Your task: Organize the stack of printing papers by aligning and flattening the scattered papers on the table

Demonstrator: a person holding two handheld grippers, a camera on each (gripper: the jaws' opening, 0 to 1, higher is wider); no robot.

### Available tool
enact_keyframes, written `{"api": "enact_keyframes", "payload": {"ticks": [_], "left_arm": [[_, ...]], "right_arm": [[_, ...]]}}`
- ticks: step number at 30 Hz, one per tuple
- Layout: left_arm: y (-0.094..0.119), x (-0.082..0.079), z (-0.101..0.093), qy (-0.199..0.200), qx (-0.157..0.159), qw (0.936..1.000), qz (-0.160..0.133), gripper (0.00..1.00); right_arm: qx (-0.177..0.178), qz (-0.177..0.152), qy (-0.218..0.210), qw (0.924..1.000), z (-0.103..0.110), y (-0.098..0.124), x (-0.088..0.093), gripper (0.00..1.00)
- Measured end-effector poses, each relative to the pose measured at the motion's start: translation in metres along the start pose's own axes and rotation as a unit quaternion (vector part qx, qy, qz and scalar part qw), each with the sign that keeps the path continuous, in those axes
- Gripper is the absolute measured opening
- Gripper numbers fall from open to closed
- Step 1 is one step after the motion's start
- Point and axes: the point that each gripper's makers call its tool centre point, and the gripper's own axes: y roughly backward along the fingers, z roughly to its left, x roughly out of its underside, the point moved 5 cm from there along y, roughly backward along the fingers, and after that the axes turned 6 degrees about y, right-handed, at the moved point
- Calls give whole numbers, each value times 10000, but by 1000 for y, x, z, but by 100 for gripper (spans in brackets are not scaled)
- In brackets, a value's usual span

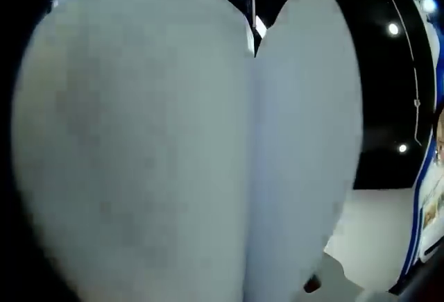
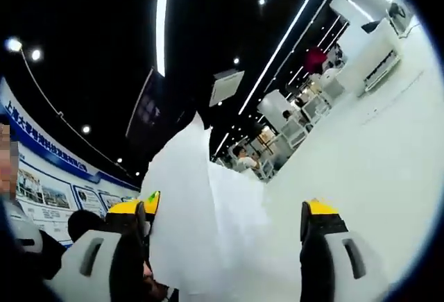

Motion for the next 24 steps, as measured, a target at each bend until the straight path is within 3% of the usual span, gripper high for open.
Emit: {"api": "enact_keyframes", "payload": {"ticks": [5,8,13,16,17,20,22,24], "left_arm": [[-22,-11,-18,31,350,9991,-250,6],[-33,-14,-29,372,569,9970,-368,6],[-42,-21,-44,531,832,9921,-778,6],[-44,-20,-50,635,884,9899,-909,6],[-45,-18,-52,658,888,9891,-977,6],[-46,-12,-56,633,891,9878,-1107,6],[-46,-9,-57,743,927,9866,-1117,6],[-46,-4,-57,864,913,9856,-1129,6]], "right_arm": [[-42,-406,-242,9989,7,12,0,90],[-214,-532,-301,9979,17,14,6,90],[-611,-747,-190,9952,33,7,15,90],[-1057,-897,-493,9891,47,1,14,89],[-1366,-1050,-656,9829,58,-3,10,88],[-1523,-1272,-136,9800,71,-8,4,78],[-1478,-1217,-157,9814,73,-12,4,80],[-1417,-1206,-144,9824,70,-17,2,76]]}}
